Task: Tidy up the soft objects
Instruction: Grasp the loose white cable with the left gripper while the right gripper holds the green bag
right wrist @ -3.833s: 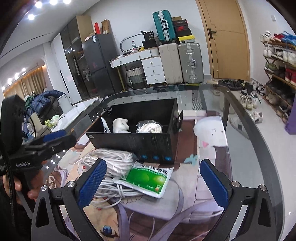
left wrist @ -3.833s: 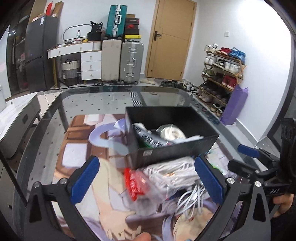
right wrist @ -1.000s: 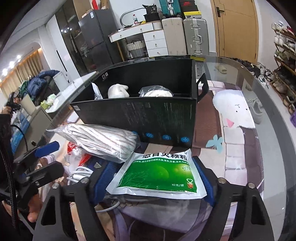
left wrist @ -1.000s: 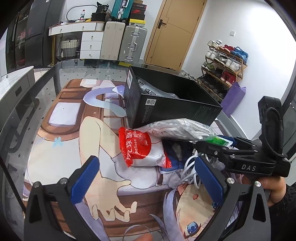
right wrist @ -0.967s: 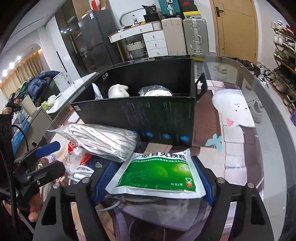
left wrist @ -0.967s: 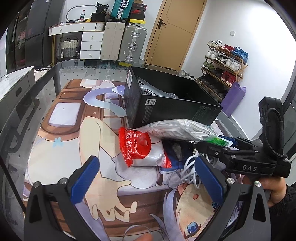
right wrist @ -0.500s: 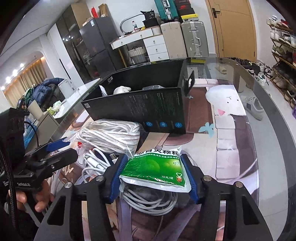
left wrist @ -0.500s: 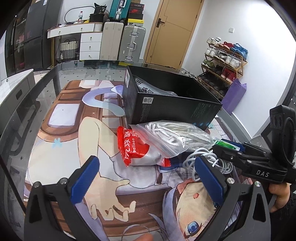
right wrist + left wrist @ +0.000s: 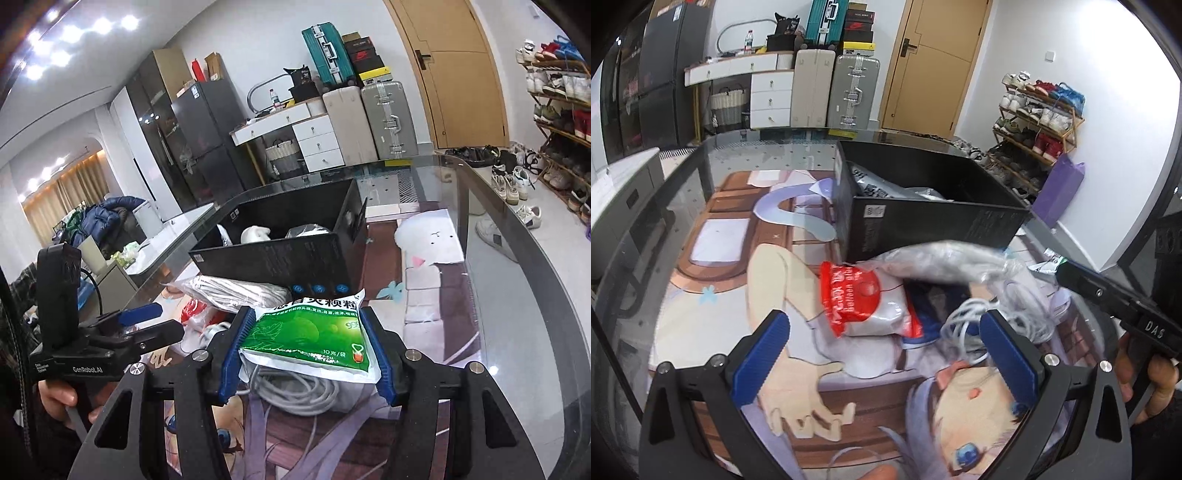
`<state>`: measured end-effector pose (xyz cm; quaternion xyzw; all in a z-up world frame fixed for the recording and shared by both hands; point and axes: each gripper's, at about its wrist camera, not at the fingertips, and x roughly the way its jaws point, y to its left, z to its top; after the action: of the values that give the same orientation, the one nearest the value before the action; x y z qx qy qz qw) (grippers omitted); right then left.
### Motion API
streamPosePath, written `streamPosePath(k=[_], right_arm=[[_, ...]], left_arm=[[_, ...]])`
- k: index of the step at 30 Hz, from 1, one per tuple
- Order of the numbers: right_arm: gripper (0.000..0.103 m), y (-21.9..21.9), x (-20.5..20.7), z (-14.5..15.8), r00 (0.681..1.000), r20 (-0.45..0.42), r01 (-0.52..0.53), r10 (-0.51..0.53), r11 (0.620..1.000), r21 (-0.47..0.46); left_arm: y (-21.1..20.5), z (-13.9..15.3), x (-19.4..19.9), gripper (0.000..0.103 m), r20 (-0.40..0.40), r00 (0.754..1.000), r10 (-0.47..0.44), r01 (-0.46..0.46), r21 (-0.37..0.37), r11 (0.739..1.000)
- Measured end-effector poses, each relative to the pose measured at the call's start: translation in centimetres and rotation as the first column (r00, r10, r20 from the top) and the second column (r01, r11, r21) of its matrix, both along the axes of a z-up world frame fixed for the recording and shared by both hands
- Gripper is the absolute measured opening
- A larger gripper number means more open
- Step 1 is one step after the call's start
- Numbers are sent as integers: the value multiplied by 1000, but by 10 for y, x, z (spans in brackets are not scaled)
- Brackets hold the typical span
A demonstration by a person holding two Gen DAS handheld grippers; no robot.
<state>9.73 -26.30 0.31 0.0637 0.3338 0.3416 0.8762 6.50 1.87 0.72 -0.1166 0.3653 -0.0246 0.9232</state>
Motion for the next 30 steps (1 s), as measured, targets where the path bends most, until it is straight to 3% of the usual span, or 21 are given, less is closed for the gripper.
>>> streamPosePath(k=[4, 13, 17, 30], right_arm=[[58, -11, 0, 2, 1000, -8, 19, -18, 1000, 24], [58, -16, -3, 5, 1000, -14, 23, -22, 999, 45], [58, -18, -3, 4, 1000, -19, 25, -24, 998, 49], [58, -24, -2, 5, 999, -23, 39, -37, 997, 70]], left_arm=[[-9, 6, 9, 103, -7, 1000, -15, 15, -23, 1000], [-36, 14, 35, 103, -33, 998, -49, 51, 52, 997], [-37, 14, 44, 103, -47, 998, -44, 46, 52, 998], [-38, 5, 10, 103, -80, 993, -84, 90, 75, 993]])
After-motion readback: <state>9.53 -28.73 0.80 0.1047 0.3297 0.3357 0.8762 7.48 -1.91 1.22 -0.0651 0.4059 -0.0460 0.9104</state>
